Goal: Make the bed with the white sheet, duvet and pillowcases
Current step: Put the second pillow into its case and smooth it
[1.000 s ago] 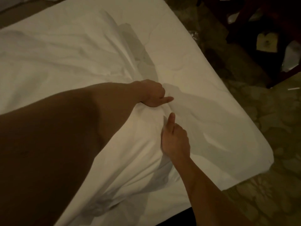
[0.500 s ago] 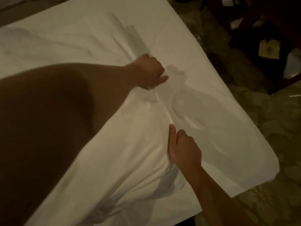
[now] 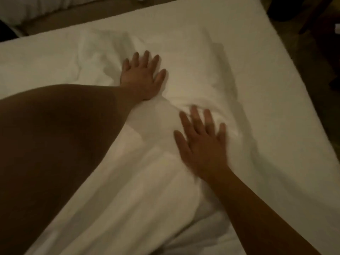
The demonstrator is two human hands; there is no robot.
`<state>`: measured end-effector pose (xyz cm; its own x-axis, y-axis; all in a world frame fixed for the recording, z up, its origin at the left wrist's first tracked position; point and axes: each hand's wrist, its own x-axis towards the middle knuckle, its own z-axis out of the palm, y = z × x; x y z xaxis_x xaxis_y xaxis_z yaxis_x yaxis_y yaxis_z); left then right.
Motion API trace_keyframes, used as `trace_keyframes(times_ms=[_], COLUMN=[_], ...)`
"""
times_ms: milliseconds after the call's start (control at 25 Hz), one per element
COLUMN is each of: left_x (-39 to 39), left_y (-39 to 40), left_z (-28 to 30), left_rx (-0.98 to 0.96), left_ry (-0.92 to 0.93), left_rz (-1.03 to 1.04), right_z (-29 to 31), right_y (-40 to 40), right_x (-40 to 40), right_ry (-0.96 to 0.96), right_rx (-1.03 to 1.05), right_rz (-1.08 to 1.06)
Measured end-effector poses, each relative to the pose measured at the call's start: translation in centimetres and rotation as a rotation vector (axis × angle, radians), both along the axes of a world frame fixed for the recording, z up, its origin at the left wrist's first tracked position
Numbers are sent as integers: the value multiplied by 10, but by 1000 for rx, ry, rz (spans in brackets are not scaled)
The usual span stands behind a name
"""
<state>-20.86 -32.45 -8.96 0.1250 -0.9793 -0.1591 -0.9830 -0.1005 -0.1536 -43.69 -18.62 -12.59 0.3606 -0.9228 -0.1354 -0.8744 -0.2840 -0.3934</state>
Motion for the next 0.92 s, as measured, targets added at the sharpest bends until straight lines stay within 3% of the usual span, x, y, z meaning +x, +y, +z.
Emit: trace_keyframes(times_ms=[120,280,440,680,760,920], left_x=[52,88,111,100,104,123], left_y=[33,47,57,66,58,15], left_z=[-3,15,-7,-85,-87,-56], left_rx=[-129,-269,-203,-178,-175,-382], left_ry=[23,88,90,180,174,143], left_rz=[70,69,166,250,248,174], right_z=[-6,21,26,-40,-43,-26], right_y=[12,-14,-60,-58,-74,-145], right_x=[3,51,106,108,114,140], right_ry=[112,-21,1,189,185,169], right_rx=[-1,42,-21,-138,-142,-313], right_rz=[-18,32,158,184,178,194])
